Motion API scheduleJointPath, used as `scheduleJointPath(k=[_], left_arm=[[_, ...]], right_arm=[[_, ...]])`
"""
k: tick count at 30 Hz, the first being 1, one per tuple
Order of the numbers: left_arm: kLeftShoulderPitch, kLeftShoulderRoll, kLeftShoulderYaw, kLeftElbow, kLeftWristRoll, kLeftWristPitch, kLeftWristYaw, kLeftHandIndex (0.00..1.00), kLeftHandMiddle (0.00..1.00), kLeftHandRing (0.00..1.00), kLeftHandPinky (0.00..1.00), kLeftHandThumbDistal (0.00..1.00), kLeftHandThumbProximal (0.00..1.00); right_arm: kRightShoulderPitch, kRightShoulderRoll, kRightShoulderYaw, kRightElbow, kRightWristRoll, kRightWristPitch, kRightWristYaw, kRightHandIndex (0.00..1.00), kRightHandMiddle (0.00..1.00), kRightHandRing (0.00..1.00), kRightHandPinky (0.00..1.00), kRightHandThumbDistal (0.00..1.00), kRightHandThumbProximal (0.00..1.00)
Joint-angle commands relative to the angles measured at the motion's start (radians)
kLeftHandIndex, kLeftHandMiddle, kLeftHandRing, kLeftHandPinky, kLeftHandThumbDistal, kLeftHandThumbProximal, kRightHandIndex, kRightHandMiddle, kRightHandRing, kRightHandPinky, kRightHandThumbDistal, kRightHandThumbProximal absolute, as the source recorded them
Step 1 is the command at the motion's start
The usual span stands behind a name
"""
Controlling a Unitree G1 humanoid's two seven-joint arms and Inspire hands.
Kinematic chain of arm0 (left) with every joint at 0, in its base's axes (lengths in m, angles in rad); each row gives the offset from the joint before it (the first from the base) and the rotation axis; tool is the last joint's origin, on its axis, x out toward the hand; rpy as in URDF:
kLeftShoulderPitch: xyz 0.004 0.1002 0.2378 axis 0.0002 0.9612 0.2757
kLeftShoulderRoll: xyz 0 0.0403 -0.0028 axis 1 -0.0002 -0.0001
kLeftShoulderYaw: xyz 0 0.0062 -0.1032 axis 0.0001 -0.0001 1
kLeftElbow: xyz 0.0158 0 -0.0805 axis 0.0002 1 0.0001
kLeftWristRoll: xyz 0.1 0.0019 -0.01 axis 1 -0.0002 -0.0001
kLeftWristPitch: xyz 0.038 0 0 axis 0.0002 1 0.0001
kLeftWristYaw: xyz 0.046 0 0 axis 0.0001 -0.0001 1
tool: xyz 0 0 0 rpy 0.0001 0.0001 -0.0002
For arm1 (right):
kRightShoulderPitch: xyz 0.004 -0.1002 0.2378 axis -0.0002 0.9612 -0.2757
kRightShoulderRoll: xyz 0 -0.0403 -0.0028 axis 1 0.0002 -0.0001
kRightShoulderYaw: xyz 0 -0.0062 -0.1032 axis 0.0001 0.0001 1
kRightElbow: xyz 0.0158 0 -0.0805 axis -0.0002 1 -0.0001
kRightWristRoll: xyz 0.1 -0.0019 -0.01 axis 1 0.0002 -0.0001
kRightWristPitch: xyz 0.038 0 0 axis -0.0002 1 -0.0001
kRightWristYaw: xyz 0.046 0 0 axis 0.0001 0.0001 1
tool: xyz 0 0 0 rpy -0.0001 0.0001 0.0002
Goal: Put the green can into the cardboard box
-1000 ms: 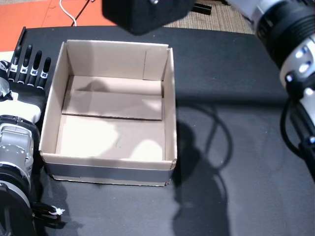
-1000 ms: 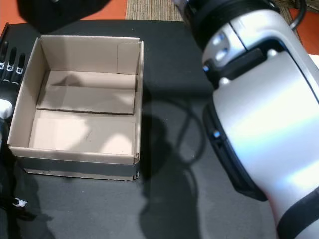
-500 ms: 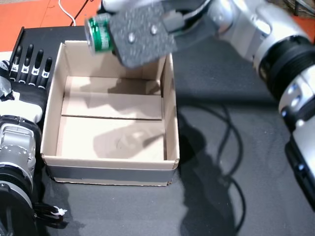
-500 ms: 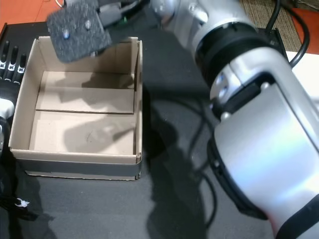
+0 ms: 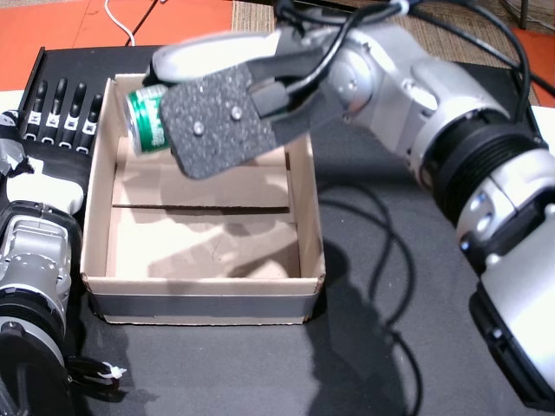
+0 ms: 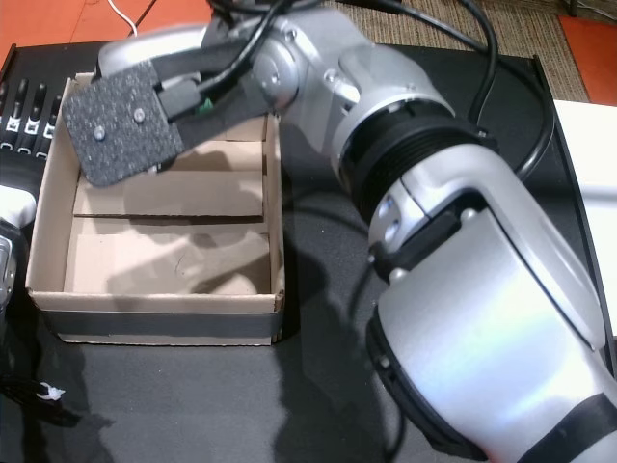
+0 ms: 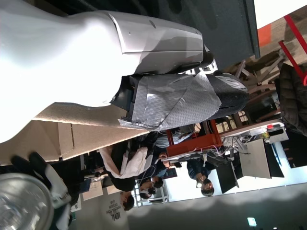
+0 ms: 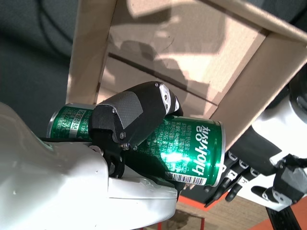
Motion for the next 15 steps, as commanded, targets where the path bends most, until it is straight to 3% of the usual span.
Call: scheduleJointPath(k=[1, 7, 10, 15], left_arm=[[-0.008, -0.01, 0.005, 0.0, -0.012, -0.009, 0.002, 0.59, 0.66, 0.76, 0.86, 0.0, 1.0], [-0.005, -0.008, 0.009, -0.001, -0.012, -0.007, -0.002, 0.56, 0.64, 0.75, 0.84, 0.0, 0.99], [-0.003, -0.006, 0.007, -0.001, -0.01, -0.006, -0.006, 0.57, 0.64, 0.76, 0.85, 0.0, 1.0], [0.001, -0.005, 0.0, 0.0, -0.002, -0.012, -0.005, 0.52, 0.59, 0.72, 0.81, 0.0, 1.0]], right_arm=[[0.013, 0.01, -0.003, -0.002, 0.015, -0.005, 0.01, 0.2, 0.22, 0.3, 0.38, 0.06, 0.0], [0.028, 0.006, -0.014, 0.005, 0.028, 0.015, 0.107, 0.17, 0.22, 0.33, 0.38, 0.01, 0.02], [0.017, 0.002, -0.02, 0.008, 0.037, 0.044, 0.193, 0.17, 0.22, 0.34, 0.38, 0.07, 0.03], [0.016, 0.004, -0.061, 0.011, 0.086, 0.117, 0.326, 0.14, 0.23, 0.34, 0.34, 0.23, 0.05]])
